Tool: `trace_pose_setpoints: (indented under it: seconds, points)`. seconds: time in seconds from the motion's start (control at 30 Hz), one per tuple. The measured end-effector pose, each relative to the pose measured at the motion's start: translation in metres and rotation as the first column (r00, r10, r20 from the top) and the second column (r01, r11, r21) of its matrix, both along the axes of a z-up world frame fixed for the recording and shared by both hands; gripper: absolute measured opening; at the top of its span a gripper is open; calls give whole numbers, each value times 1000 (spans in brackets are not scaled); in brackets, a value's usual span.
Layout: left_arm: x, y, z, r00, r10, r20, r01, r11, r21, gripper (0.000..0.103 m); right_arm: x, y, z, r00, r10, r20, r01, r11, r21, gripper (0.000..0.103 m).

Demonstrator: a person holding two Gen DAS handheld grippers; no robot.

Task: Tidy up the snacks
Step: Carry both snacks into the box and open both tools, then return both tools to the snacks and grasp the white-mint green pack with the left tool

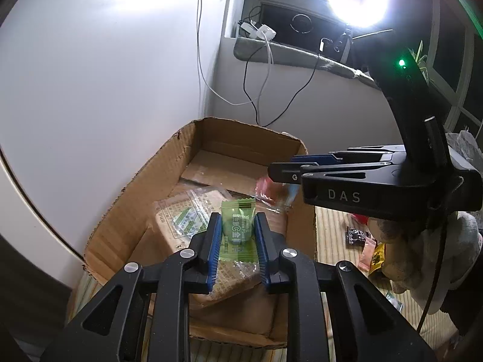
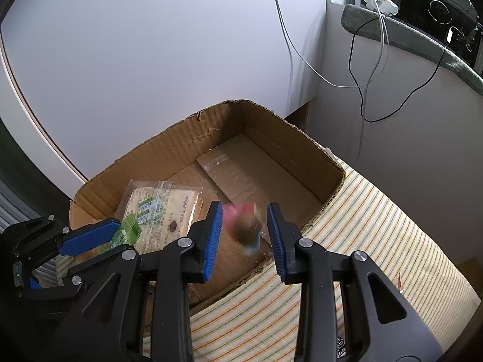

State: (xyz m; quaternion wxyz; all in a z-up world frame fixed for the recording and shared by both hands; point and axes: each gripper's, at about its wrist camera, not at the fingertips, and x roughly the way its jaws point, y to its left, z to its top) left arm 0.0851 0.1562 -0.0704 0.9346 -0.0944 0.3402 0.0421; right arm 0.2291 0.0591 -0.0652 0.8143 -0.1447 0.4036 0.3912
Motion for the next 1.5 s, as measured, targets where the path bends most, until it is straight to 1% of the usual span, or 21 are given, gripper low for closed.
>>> trace_pose_setpoints:
  seconds: [0.03,0.07,0.1,0.17,0.4,0.47,0.5,0.63,0.7,0.8,0.87,0.97,1.03,1.07,1.1,1.2,1.37,1.5]
  points:
    - [0,0,0,1000,1,0,-1,1000,0,21,-1,0,1,1000,0,3,0,1000,0,32]
    - [0,0,0,1000,3,0,-3,1000,-1,21,-1,0,2,1000,-1,5,1,1000,-1,36]
    - [0,0,1,1000,6,0,-6,1000,-1,22,-2,-1,3,1000,-3,10,3,1000,-2,44]
    - [-1,0,2,1000,8,2,-8,1000,1,22,-3,-3,5,1000,-8,21,8,1000,1,55]
    - [-8,-6,8,1000,5,17,-6,1000,9,22,-10,-16,16,999,-28,44,27,1000,11,56]
    - [-9,-7,9,1000,-1,19,1,1000,7,24,-13,-23,19,998,-38,48,38,999,15,56]
    - [-11,-9,10,1000,-6,20,6,1000,4,28,-14,-26,20,998,-43,48,43,999,18,56]
    - [-18,-19,15,999,-17,36,17,1000,4,29,-21,-43,23,997,-62,45,61,998,25,56]
    - [-22,-24,16,999,-21,45,21,1000,10,30,-25,-57,26,996,-78,49,77,997,28,56]
    - [-25,-33,17,998,-31,47,31,1000,5,34,-30,-79,28,993,-104,49,102,994,47,56]
    - [-28,-40,16,998,-42,45,42,999,7,34,-34,-93,30,991,-120,60,117,991,58,56]
    - [-30,-50,14,998,-60,37,61,998,-8,34,-40,-117,31,987,-143,78,140,989,50,56]
    - [-31,-59,11,997,-78,26,79,997,-15,34,-43,-132,30,984,-160,82,157,987,42,70]
    - [-31,-62,10,996,-85,23,85,996,-17,34,-45,-142,29,981,-173,84,170,985,37,80]
    - [-32,-67,8,995,-94,18,95,995,-20,34,-46,-149,29,980,-182,87,179,983,34,83]
    - [-31,-80,3,993,-120,5,120,992,-30,34,-51,-174,25,974,-213,83,212,977,18,83]
    - [-26,-100,-6,986,-165,-19,164,986,-42,34,-58,-218,21,959,-272,80,272,962,20,83]
    - [-24,-113,-12,981,-190,-29,189,981,-55,34,-63,-242,15,951,-304,60,303,953,21,83]
